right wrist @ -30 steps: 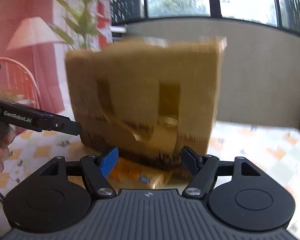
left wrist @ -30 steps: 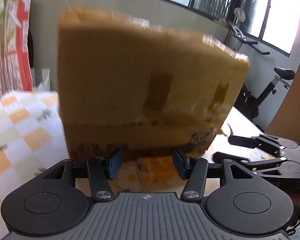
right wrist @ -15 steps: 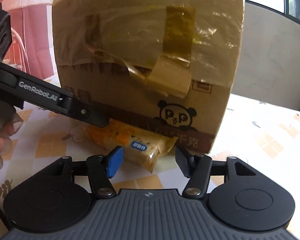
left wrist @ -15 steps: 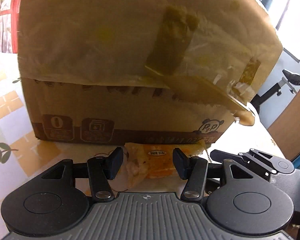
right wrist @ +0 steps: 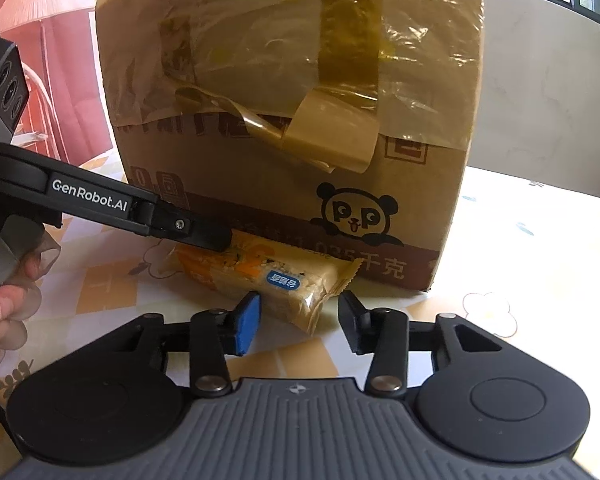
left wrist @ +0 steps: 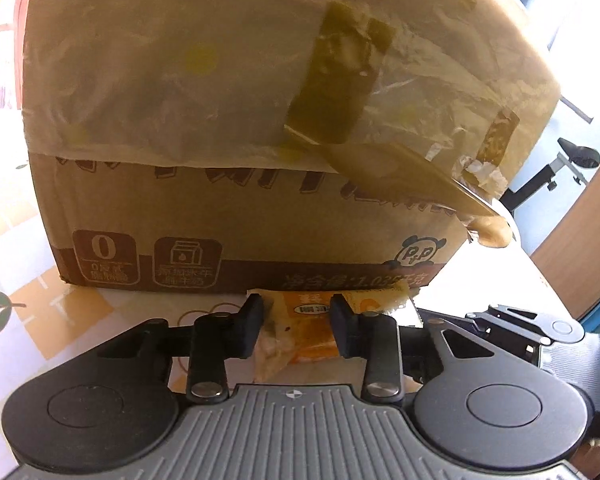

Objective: Organize snacks
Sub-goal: 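Grasp the orange cake packet with both tools from each end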

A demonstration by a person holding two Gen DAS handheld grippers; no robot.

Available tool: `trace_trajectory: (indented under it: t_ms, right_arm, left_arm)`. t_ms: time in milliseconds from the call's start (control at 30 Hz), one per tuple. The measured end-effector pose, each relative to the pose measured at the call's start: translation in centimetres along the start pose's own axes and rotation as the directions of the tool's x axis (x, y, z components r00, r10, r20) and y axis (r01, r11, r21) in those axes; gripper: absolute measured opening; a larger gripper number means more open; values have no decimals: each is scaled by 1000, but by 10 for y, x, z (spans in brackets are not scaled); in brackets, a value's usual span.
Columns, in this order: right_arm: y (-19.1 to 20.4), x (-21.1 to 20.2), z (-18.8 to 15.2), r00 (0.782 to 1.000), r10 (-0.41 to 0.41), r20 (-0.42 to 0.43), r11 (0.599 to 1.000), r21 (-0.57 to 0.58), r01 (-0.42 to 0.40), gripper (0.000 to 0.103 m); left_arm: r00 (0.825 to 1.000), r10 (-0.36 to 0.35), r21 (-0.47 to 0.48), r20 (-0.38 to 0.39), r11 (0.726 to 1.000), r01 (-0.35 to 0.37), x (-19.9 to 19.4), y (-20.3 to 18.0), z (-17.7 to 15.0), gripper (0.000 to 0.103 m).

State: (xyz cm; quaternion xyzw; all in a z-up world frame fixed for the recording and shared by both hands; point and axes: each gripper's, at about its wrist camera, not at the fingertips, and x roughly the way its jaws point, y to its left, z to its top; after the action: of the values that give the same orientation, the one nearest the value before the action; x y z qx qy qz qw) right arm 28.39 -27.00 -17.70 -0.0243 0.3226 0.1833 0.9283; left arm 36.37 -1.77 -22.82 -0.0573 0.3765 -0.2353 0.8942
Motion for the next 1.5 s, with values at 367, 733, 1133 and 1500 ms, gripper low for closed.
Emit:
trace_trajectory:
  t_ms: [367,733,1133,1500]
  right_arm:
    - [-8,-8,-2,1000,23,-14,1000,5,-23,34]
    - [9,-9,-5,999,32,-7,998,-58,-33,33]
    - [10,-3,-6,999,31,-10,998,-56,-32,27]
    - [8,-21,-5,1000,23,18,1000,-19,-22,27]
  left_arm:
    - [998,57,14,23,998,-57,-13,-17,-8,37]
    - [995,87,-58,46,995,-84,-20,-17,-23,41]
    - [997,66,-142,42,988,-60,-14,-9,-25,47]
    - [998,32,-133,44,991,-26,-25,-21,-27,41]
